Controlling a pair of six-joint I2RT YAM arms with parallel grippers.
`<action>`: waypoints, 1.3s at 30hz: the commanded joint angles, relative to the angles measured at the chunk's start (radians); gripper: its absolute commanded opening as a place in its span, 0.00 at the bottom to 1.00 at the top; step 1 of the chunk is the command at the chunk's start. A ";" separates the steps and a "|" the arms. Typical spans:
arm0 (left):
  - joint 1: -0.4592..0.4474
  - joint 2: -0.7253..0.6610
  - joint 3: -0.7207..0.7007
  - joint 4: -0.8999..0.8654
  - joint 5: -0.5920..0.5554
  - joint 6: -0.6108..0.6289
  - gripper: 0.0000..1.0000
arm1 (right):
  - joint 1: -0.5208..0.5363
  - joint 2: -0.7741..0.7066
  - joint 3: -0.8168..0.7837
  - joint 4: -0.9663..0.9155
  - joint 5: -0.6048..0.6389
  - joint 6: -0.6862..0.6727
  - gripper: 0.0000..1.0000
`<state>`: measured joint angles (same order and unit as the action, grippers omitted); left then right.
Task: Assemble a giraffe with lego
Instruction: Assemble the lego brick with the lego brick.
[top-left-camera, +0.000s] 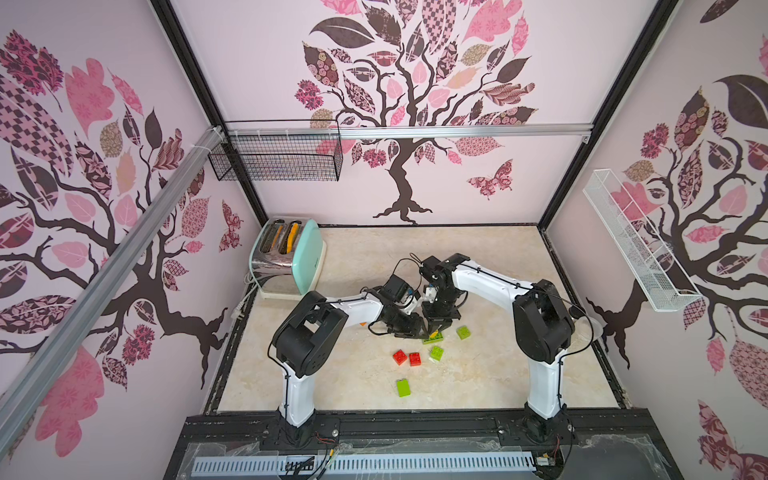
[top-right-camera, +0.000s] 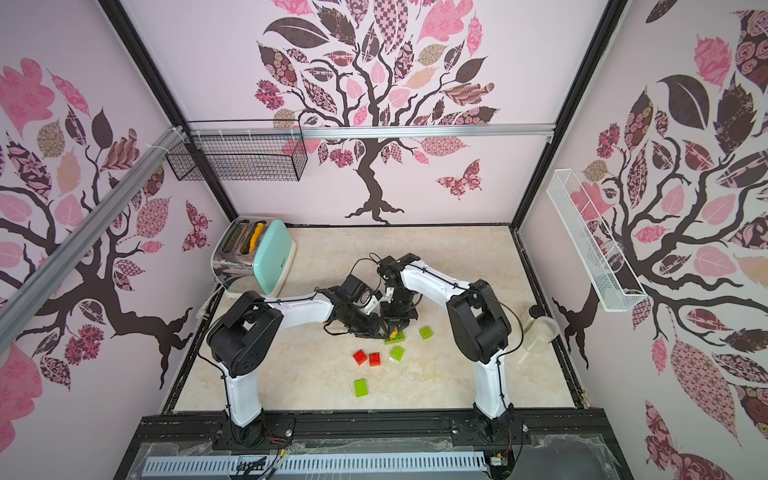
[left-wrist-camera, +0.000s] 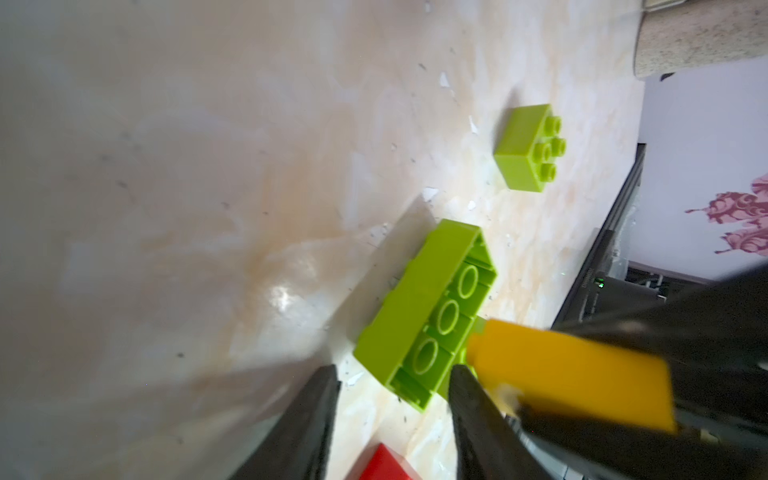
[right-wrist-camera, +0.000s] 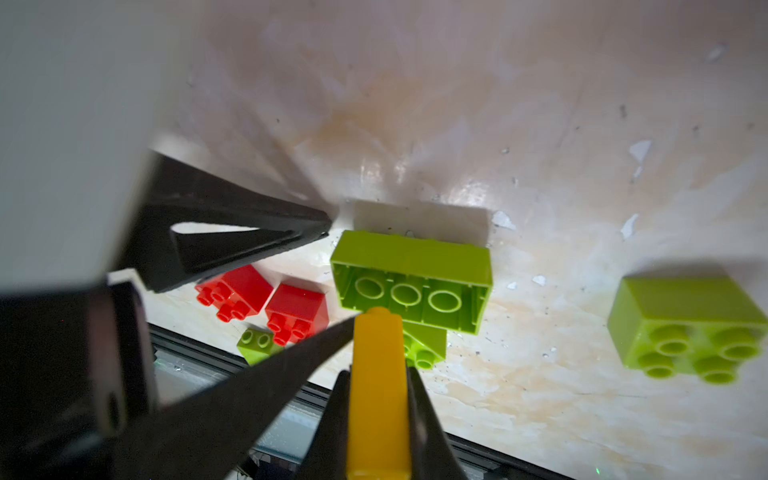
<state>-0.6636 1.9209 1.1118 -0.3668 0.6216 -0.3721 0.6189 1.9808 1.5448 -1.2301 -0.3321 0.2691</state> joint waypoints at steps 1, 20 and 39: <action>-0.002 -0.002 -0.066 -0.193 -0.191 0.037 0.60 | 0.024 -0.067 0.011 -0.012 0.025 0.030 0.00; 0.258 -0.664 -0.244 -0.094 -0.262 0.301 0.86 | 0.079 0.037 0.139 -0.082 0.090 0.137 0.00; 0.298 -0.678 -0.245 -0.090 -0.254 0.325 0.95 | 0.106 0.122 0.155 -0.086 0.134 0.101 0.00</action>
<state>-0.3668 1.2552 0.8757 -0.4728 0.3534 -0.0551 0.7223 2.0548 1.6932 -1.3045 -0.2226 0.3775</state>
